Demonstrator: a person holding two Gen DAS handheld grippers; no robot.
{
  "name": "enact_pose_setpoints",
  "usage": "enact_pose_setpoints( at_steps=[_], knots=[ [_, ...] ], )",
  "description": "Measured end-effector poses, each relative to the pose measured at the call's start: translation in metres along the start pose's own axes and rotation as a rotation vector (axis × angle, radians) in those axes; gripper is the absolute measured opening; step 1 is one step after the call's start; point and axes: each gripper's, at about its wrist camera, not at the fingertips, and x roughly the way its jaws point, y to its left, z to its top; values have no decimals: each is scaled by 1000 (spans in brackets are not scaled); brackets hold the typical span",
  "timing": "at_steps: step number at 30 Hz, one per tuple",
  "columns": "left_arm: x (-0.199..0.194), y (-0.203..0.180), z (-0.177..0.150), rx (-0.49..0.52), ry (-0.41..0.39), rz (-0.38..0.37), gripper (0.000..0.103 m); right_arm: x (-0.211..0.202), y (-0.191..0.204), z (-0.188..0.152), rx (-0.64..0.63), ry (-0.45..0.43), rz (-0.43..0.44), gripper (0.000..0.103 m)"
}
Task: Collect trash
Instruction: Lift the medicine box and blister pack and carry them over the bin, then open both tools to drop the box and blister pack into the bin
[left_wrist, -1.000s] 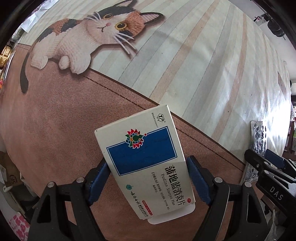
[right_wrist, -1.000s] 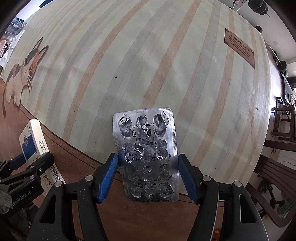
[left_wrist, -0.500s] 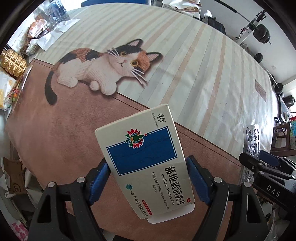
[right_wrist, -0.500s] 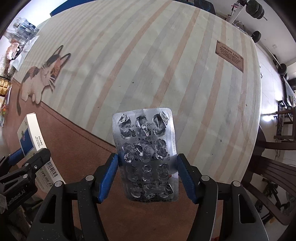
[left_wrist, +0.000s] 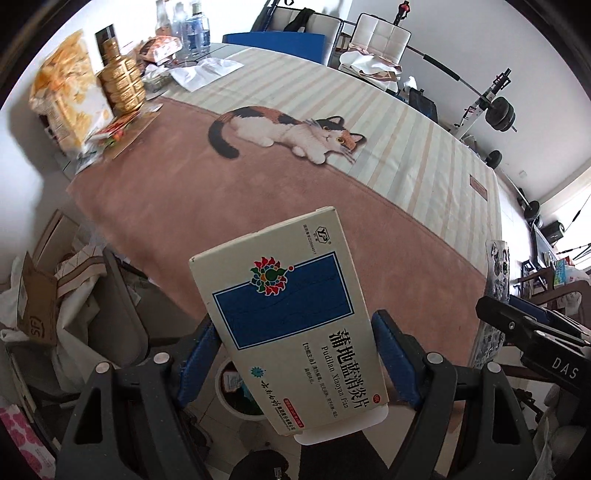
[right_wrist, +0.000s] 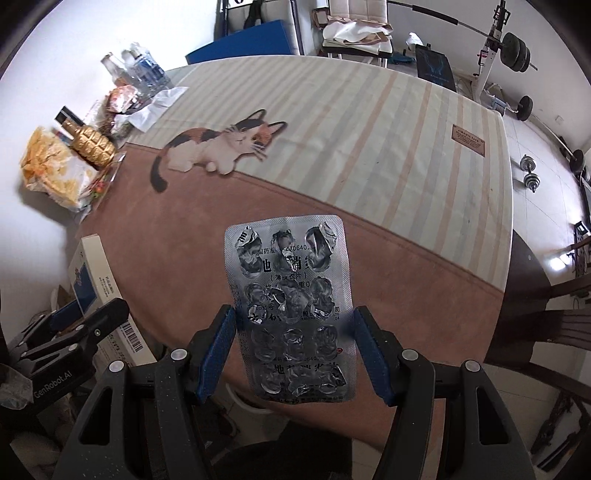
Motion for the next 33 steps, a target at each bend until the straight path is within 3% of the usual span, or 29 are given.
enact_pose_setpoints(
  at_steps=[6,12,19,26,33],
  knots=[
    [-23,73,-88,-55,50,-16,79,-18,65,-103,-6,15,55,67],
    [15,132,-161,-144,180,-37,79,23,105,-195,-30,152,51,67],
    [112,171,-209,-219,306,-50,80,116,113,-267,-36,288,30,67],
    [246,199,-232,-299,408,-106,80,242,91,-298,-13,321,22,67],
    [379,215,-264,-352,476,-194,80,384,53,-331,46,356,89,67]
  ],
)
